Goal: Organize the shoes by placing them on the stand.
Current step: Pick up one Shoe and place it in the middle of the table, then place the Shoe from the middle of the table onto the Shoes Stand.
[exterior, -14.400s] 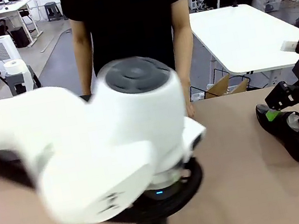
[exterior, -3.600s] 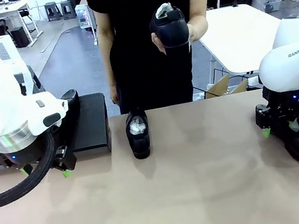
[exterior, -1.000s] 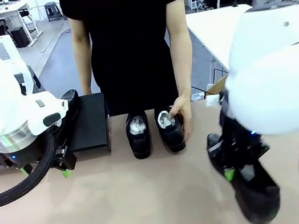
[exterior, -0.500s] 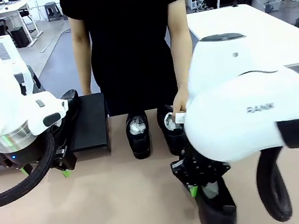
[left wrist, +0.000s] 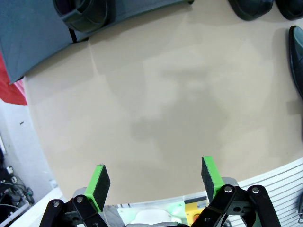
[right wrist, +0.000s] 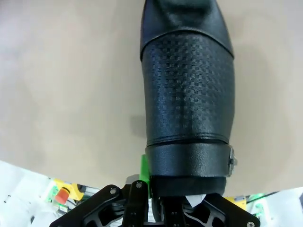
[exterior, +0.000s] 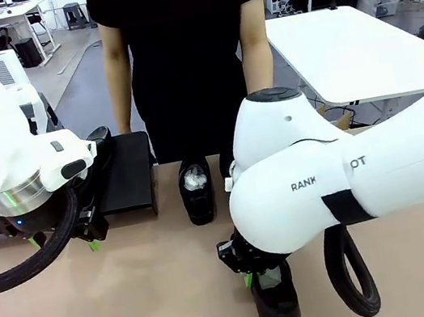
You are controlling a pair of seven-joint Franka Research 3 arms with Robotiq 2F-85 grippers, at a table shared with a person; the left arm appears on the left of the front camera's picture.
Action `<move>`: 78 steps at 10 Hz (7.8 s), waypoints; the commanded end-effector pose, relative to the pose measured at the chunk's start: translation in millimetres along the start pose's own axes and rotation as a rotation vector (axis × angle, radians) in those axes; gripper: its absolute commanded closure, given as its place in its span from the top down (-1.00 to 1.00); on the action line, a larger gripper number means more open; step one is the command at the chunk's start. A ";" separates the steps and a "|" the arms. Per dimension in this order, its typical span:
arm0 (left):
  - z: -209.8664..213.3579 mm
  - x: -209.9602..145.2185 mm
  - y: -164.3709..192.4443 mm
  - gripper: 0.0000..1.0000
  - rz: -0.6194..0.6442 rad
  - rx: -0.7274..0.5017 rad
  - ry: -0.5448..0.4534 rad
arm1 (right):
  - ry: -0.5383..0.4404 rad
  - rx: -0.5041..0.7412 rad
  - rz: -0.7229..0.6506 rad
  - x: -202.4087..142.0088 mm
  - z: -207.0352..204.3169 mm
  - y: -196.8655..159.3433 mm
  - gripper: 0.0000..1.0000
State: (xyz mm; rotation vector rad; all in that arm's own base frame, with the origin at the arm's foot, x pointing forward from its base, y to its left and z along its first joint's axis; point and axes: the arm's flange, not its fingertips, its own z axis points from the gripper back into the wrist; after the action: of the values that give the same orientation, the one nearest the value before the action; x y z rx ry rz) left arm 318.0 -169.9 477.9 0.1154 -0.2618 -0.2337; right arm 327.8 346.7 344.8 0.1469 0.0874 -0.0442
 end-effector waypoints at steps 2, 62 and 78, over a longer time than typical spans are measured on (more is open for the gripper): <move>1.0 0.0 0.5 1.00 0.007 -0.003 -0.001 | -0.063 0.001 -0.037 6.4 0.2 12.1 -0.18; -92.8 6.5 -281.8 -1.00 0.146 -0.143 0.142 | -0.158 -0.096 -0.069 -0.3 133.2 -229.1 1.00; -16.6 34.4 -67.9 -1.00 0.353 -0.041 -0.147 | -0.158 -0.096 -0.069 -0.3 133.2 -229.1 1.00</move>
State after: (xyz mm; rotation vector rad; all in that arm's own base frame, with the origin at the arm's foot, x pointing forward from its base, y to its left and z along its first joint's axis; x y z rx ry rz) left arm 331.5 -250.7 461.0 0.0129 -0.4119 0.0832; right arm 327.8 99.0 442.0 0.0355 -0.0640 -0.1085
